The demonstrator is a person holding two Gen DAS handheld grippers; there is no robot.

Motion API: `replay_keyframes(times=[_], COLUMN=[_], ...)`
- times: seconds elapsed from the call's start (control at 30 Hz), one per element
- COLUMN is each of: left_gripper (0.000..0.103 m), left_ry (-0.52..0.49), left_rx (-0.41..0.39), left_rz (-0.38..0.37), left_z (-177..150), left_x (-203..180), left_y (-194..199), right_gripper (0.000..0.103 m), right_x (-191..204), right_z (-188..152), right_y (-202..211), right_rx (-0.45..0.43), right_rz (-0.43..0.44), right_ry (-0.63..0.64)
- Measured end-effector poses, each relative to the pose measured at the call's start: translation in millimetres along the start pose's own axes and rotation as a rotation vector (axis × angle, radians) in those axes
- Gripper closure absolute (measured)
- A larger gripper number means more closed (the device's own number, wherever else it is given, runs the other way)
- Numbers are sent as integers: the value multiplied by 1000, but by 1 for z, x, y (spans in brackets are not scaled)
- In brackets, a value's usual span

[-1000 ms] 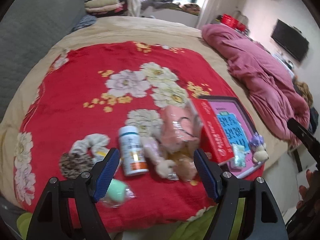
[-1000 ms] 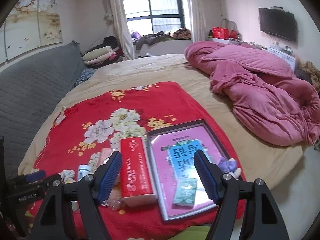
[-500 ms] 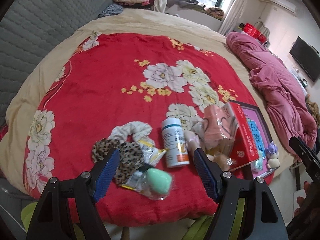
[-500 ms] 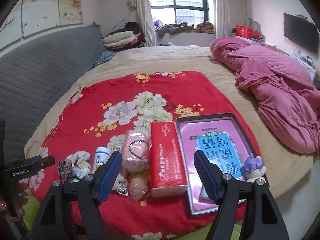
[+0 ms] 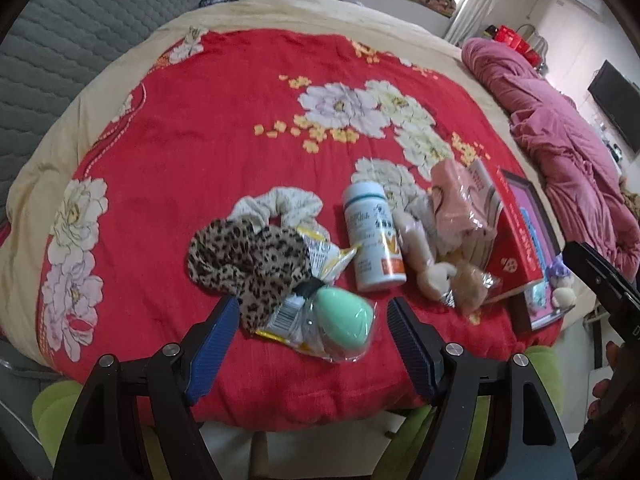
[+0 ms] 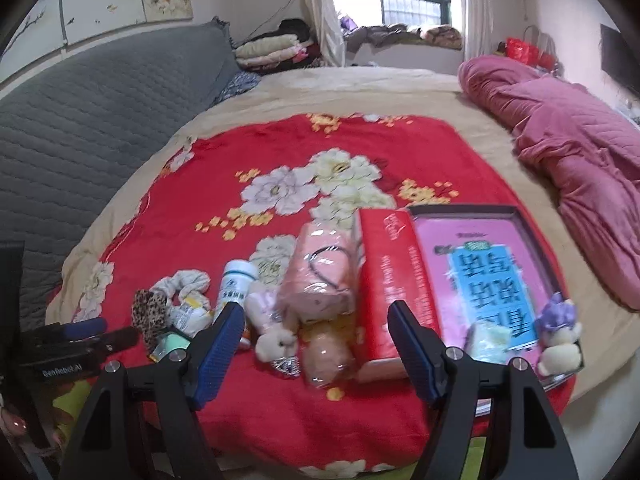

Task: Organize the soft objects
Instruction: 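Move both tools back over the remaining items on the bed, then grasp the pink bagged towel with the right tool while the left tool grasps the green sponge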

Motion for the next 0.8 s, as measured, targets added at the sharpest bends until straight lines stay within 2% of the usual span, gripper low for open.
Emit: replay_keyframes(times=[0.43, 0.8], left_gripper=[26, 26], left_ry=[-60, -30], left_rx=[52, 119], left_rz=[-2, -37], left_z=[-12, -18], left_x=[-23, -21], left_y=[-25, -50], right_gripper=[30, 30], right_x=[8, 5], right_z=[10, 17], right_y=[-68, -119], right_rx=[79, 141], right_rz=[-49, -103], right_ry=[54, 61])
Point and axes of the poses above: each gripper's, at about its wrist camera, not at the fingertips, and y roughly against the way its jaws point, x to its left, z to its top, the point moved 1 cm from there along -y, roughly the way its jaws point, and after that the axes turned 12 degrees about z, right-handed, at the moved point
